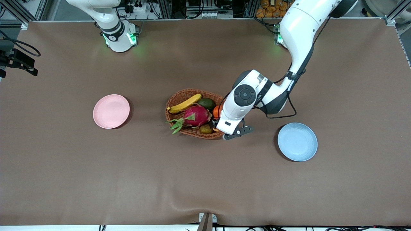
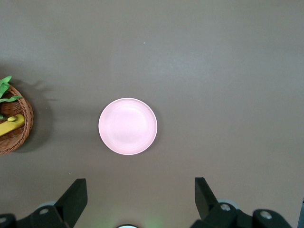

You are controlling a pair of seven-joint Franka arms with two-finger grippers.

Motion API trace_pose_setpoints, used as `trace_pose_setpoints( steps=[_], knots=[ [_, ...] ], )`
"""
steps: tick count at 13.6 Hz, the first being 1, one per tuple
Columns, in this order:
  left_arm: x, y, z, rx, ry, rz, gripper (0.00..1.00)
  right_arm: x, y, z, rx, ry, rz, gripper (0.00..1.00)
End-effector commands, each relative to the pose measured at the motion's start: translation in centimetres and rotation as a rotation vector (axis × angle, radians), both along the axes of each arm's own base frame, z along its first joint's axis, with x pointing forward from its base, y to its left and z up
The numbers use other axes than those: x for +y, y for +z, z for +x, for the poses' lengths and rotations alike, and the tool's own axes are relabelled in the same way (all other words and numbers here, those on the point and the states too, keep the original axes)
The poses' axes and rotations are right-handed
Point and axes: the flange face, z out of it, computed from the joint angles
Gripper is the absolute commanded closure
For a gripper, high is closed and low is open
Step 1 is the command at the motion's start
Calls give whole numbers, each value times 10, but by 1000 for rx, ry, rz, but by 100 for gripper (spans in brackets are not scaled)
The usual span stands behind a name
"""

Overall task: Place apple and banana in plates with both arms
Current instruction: 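Lower the left gripper and close it on the red apple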

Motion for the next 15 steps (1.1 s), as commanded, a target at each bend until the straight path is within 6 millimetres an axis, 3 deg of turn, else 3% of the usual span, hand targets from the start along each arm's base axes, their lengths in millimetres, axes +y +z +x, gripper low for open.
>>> trace_pose_setpoints(
  steps=[1, 7, 15],
  knots=[
    [-7, -6, 4, -24, 28, -7, 0, -3, 1, 1, 11, 8, 2, 0],
    [-17, -27, -1, -19, 35, -21, 0, -8, 1, 0, 16, 1, 2, 0],
    [-19, -38, -5, -9, 28, -13, 0, -8, 0, 0, 17, 1, 2, 0]
  ],
)
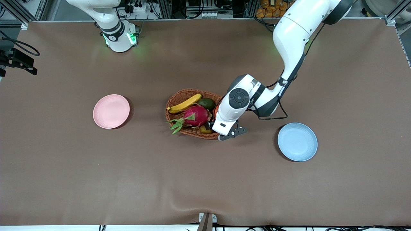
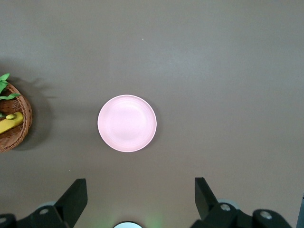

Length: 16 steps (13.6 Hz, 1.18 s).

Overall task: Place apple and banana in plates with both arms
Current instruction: 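Lower the left gripper and close it on the red apple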

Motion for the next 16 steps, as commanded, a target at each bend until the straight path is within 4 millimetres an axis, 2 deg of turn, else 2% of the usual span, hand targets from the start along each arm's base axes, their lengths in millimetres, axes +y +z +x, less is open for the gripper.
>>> trace_pose_setpoints(
  steps=[1, 2, 3, 6, 8, 9, 12, 15, 16],
  knots=[
    [-4, -3, 2, -11, 17, 6, 0, -5, 2, 1, 4, 7, 1, 0],
    [-4, -3, 2, -10, 18, 6, 0, -5, 2, 1, 5, 7, 1, 0],
    [-5, -3, 2, -8, 19, 4, 11, -5, 2, 1, 4, 7, 1, 0],
    [-4, -2, 2, -6, 25, 3, 52, -5, 1, 1, 7, 5, 3, 0],
    [-3, 0, 3, -8, 25, 1, 87, -6, 1, 1, 5, 4, 1, 0],
    [-2, 5, 5, -11, 27, 2, 100, -6, 1, 1, 7, 4, 3, 0],
    [2, 21, 7, -11, 30, 10, 100, -8, 0, 1, 8, 1, 3, 0],
    [11, 53, 9, -14, 29, 26, 100, -8, 0, 1, 8, -1, 3, 0],
    [22, 66, 16, -17, 44, 30, 100, -8, 0, 1, 8, -1, 3, 0]
  ],
)
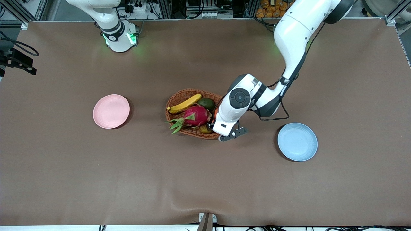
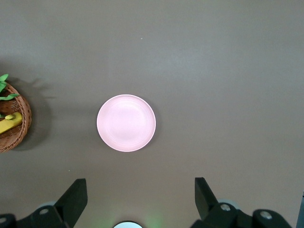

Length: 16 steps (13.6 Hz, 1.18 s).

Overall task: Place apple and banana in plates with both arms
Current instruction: 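Lower the left gripper and close it on the red apple, then lift the red apple and carry it over the blue plate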

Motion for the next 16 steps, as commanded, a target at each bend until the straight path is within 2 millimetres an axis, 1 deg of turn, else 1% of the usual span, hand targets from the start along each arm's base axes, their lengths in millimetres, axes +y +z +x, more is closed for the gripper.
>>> trace_pose_setpoints(
  steps=[1, 2, 4, 8, 9, 11, 13, 14, 15, 16],
  knots=[
    [33, 48, 16, -19, 49, 19, 100, -5, 1, 1, 6, 5, 3, 0],
    [52, 63, 26, -23, 73, 18, 100, -5, 1, 1, 6, 7, 3, 0],
    [77, 85, 33, -10, 96, 42, 100, -5, 1, 1, 6, 5, 2, 0],
    [127, 107, 49, 7, 130, 70, 100, -6, 1, 1, 6, 4, 3, 0],
    [137, 108, 51, 16, 140, 78, 100, -6, 0, 1, 9, 4, 3, 0],
    [167, 104, 61, 33, 180, 87, 100, -7, 1, 1, 6, 2, 3, 0],
    [202, 93, 70, 53, 184, 97, 100, -6, 0, 1, 7, 4, 3, 0],
    [214, 88, 72, 59, 162, 100, 100, -6, 1, 1, 6, 4, 3, 0],
    [217, 85, 72, 64, 147, 103, 100, -5, 0, 1, 7, 5, 3, 0],
    [235, 78, 75, 74, 141, 108, 100, -5, 0, 1, 9, 5, 3, 0]
  ],
)
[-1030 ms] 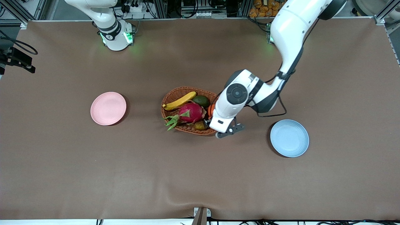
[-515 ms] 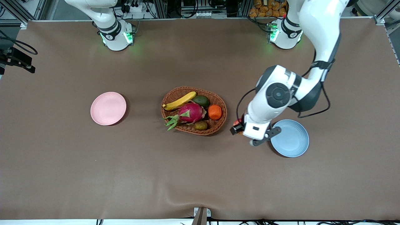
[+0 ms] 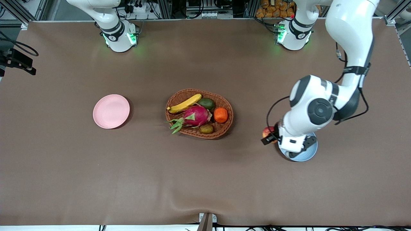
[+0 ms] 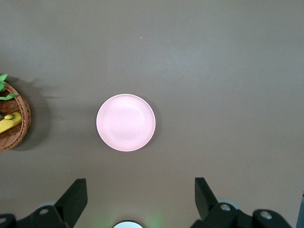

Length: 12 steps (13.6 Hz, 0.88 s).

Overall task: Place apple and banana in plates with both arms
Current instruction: 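Lift the red apple and carry it over the blue plate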

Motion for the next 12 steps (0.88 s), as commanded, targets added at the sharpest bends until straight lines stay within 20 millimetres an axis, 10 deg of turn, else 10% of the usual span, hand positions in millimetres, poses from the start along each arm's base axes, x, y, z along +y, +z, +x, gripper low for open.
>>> trace_pose_setpoints(
  steps=[1, 5, 12],
  knots=[
    [33, -7, -3, 23, -50, 14, 100, -5, 1, 1, 5, 6, 3, 0],
    [93, -35, 3, 46, -109, 5, 100, -4, 1, 1, 6, 8, 3, 0],
    [136, -91, 10, 40, -148, -20, 100, -5, 1, 1, 8, 6, 3, 0]
  ],
)
